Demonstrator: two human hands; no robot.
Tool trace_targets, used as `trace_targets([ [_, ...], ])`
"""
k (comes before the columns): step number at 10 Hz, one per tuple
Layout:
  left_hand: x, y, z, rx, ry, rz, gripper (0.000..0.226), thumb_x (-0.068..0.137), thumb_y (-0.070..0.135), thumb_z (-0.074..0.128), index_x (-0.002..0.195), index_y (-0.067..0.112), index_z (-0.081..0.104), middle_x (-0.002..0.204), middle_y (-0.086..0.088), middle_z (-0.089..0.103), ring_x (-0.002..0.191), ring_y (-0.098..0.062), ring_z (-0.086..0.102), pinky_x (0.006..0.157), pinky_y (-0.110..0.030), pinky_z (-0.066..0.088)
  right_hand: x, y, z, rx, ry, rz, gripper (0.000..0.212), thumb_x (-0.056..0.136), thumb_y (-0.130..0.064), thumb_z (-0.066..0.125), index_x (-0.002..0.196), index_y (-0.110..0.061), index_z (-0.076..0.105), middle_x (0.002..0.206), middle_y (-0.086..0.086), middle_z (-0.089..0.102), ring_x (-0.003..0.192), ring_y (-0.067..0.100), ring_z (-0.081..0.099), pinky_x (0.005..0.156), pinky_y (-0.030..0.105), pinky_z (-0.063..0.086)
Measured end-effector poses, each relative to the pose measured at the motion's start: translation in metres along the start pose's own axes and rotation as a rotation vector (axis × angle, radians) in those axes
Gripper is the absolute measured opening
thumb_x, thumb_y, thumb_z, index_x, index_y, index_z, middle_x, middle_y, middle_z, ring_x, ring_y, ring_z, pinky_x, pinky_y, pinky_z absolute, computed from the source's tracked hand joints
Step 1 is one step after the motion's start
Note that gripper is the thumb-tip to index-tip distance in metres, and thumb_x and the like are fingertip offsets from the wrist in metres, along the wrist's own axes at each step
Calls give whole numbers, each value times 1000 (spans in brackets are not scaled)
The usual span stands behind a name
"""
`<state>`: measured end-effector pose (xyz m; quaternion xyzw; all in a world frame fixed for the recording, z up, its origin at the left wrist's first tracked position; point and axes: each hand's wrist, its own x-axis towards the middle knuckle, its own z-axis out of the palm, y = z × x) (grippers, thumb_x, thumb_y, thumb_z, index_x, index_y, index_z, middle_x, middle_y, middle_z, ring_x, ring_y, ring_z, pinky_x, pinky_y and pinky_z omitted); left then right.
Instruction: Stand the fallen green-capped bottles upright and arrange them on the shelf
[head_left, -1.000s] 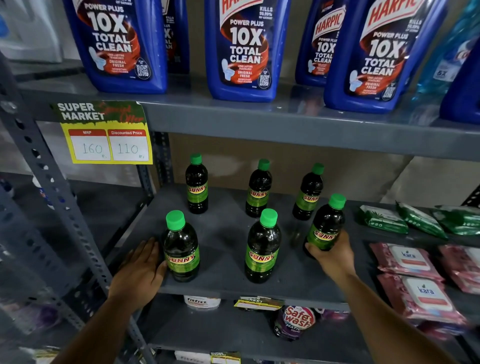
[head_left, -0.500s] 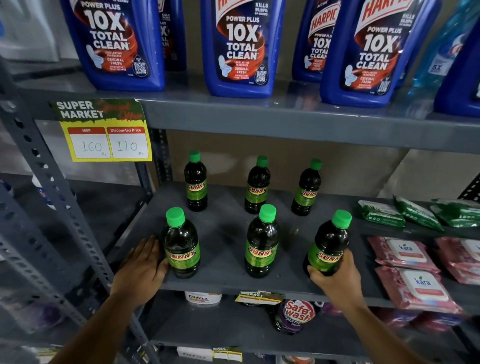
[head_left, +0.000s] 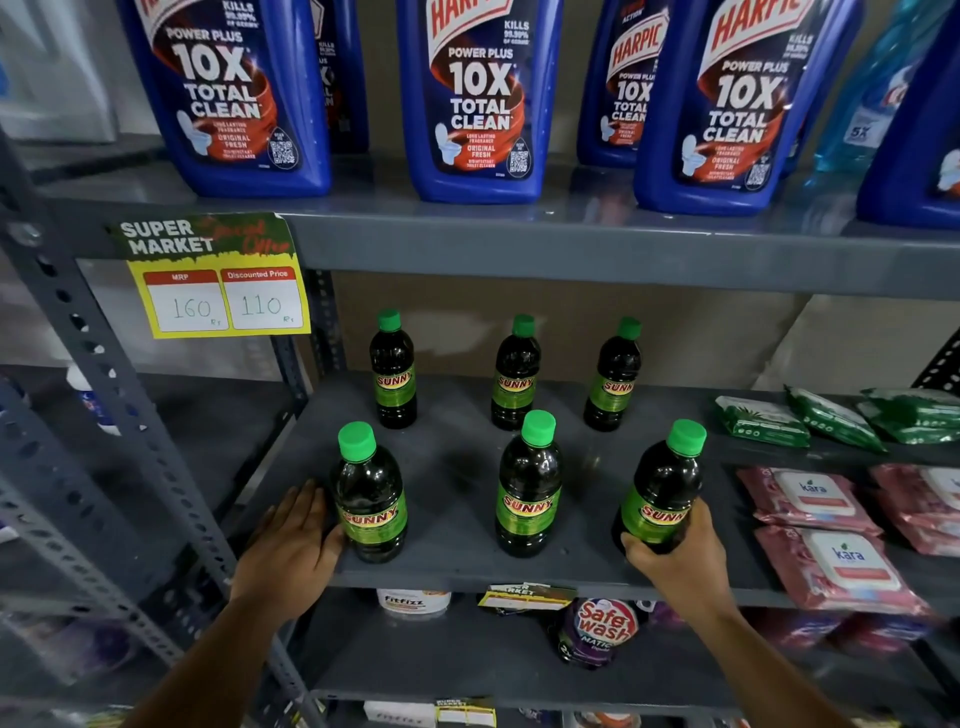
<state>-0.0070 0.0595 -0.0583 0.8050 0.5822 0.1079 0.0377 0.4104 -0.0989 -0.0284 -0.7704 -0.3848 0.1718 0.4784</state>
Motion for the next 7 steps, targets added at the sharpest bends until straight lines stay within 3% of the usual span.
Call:
trace_targets([
  [1, 0, 0, -1, -8, 8, -2, 93, 83, 67, -6, 143, 7, 32, 150, -15, 34, 139, -29, 27, 111, -45, 23, -1, -2, 1, -5, 10, -2, 71, 62, -15, 89, 119, -19, 49, 103, 0, 67, 93, 20, 65, 80, 37, 52],
  [3, -1, 0, -1, -20, 6, -9, 82, 85, 58, 7, 144, 6, 29, 153, -14, 29, 141, -28, 21, 113, -43, 18, -5, -2, 3, -14, 31, 3, 67, 63, -16, 88, 117, -20, 49, 103, 1, 67, 94, 22, 65, 81, 37, 51],
  [5, 0, -2, -2, -20, -25, 1, 85, 83, 60, 2, 146, 7, 23, 155, -13, 22, 143, -26, 15, 114, -42, 15, -11, -9, 4, -19, 41, -19, 74, 65, -13, 87, 125, -17, 45, 107, 3, 62, 102, 27, 63, 88, 39, 50],
  [6, -1, -1, -3, -38, -36, 15, 83, 85, 60, 3, 147, 7, 20, 156, -13, 19, 143, -26, 13, 114, -43, 14, -26, -13, 8, -28, 123, -77, 107, 55, -35, 94, 140, -15, 32, 135, 10, 50, 125, 28, 50, 104, 47, 43],
  [7, 8, -3, -2, -72, -110, -23, 68, 95, 50, 16, 148, 7, 14, 158, -14, 12, 144, -28, 7, 115, -43, 9, -48, -4, 22, -172, 328, -165, 124, 58, -64, 80, 145, 5, 25, 149, 28, 33, 139, 42, 30, 114, 56, 28],
])
